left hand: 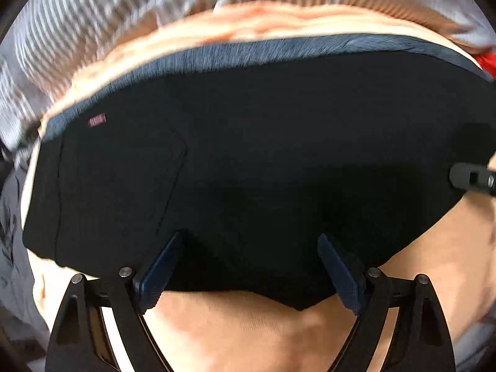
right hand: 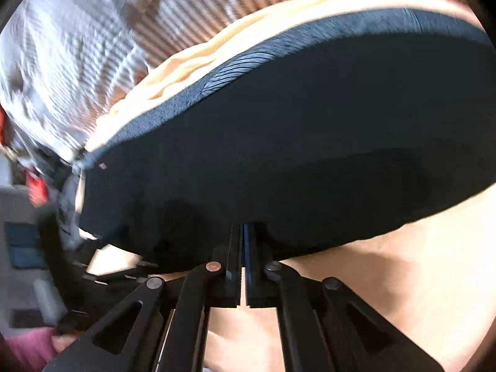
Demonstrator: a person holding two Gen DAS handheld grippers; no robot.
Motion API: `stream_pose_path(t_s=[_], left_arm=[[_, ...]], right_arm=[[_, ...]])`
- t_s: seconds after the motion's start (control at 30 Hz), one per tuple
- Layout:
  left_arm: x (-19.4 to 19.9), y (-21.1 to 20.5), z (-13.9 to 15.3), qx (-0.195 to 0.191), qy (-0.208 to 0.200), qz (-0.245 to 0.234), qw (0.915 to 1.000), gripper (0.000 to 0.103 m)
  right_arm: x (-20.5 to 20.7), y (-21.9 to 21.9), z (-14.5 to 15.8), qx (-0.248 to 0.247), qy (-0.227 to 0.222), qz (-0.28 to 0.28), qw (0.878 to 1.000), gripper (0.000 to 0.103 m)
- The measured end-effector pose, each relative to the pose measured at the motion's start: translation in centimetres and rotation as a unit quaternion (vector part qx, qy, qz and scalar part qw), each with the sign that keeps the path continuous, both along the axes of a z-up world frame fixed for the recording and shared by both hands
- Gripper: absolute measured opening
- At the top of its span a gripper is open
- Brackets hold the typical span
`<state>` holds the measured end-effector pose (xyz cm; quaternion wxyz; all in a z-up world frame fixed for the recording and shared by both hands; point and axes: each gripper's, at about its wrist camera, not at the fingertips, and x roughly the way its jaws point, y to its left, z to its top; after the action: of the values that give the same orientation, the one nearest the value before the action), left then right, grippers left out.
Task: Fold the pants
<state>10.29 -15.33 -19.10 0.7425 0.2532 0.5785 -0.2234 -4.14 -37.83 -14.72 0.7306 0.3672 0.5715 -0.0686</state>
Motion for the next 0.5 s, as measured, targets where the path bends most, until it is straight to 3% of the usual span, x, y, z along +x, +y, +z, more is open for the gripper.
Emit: stream_pose_path(t_s=[0.1,0.2,0.3,0.4,0.43,0.47,0.5], left_arm=[[0.4,0.2,0.1,-0.006,0.014,0.013,0.9998,0.09],[0.6,-0.4,0.0,0.008,0.016,0.008,0.9998,0.092],[0.7,-1.0,-0.1,0.022,0.023,0.012,0.9994,0.092],[1.3,-1.5,0.3,0.037,0.03,0.024,0.9986,0.092],[1.3,-1.8,0.6,0.042,0.03,0.032,0.9981,0.092],[1.3,-1.9,0.9,0.044,0.029,0.038,0.9979,0.092],[1.3,-2.2,1.4,0.044,0.029,0.046,0.9976,0.092]], right_arm=[[-0.5,0.4,0.4,-0.009,-0.001,0.002,1.0,0.0],[-1.1,-0.1,0.8,0.012,0.006,-0.022,1.0,0.0],[-2.3,-0.9,2.3,0.023,-0.005,-0.034,0.999,0.006],[-4.5,-1.8,3.6,0.025,0.0,-0.047,0.999,0.039],[-5.3,-2.3,3.9,0.023,0.004,-0.051,0.998,0.059],[-6.2,-2.6,4.1,0.02,0.008,-0.056,0.998,0.067],[-6.8,-2.9,4.2,0.018,0.012,-0.059,0.998,0.067]])
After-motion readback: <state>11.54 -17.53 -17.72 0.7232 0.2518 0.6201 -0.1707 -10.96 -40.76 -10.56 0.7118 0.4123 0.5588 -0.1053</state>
